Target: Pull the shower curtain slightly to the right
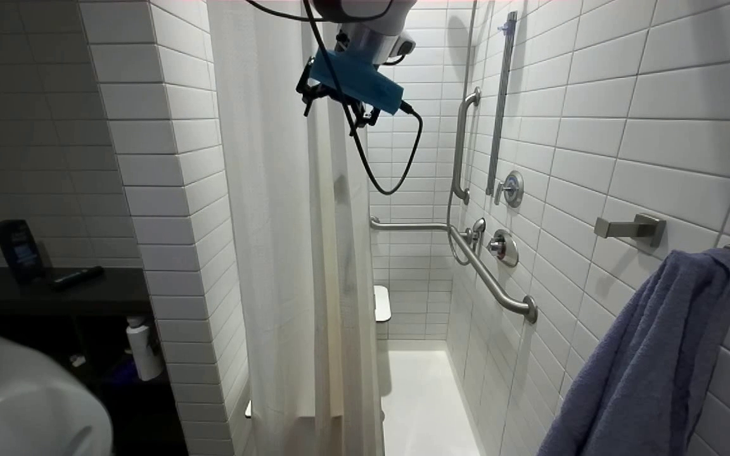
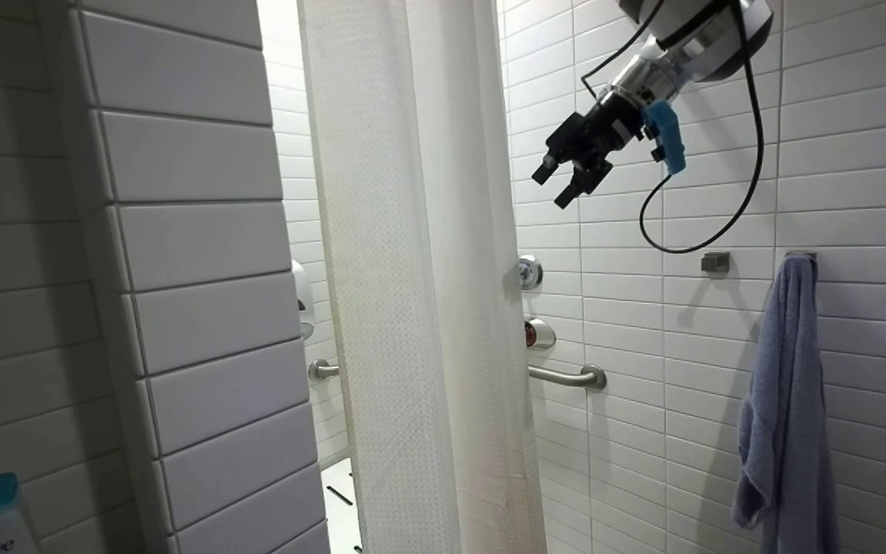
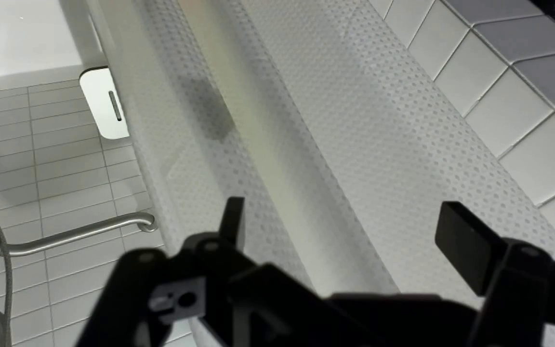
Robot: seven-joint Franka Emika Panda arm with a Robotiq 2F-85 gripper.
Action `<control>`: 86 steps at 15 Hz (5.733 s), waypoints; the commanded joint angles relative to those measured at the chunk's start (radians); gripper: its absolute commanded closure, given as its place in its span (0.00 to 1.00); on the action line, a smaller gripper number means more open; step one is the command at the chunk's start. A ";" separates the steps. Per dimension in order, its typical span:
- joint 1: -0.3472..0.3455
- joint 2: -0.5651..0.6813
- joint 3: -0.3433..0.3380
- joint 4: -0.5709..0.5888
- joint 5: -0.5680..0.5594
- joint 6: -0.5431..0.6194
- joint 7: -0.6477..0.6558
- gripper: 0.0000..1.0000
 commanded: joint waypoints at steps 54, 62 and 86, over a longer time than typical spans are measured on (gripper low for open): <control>-0.067 0.065 0.004 0.043 0.145 -0.131 -0.679 0.00; -0.075 0.060 0.005 0.035 0.129 -0.150 -0.655 0.00; -0.086 0.106 0.008 0.023 0.421 -0.155 -1.246 0.00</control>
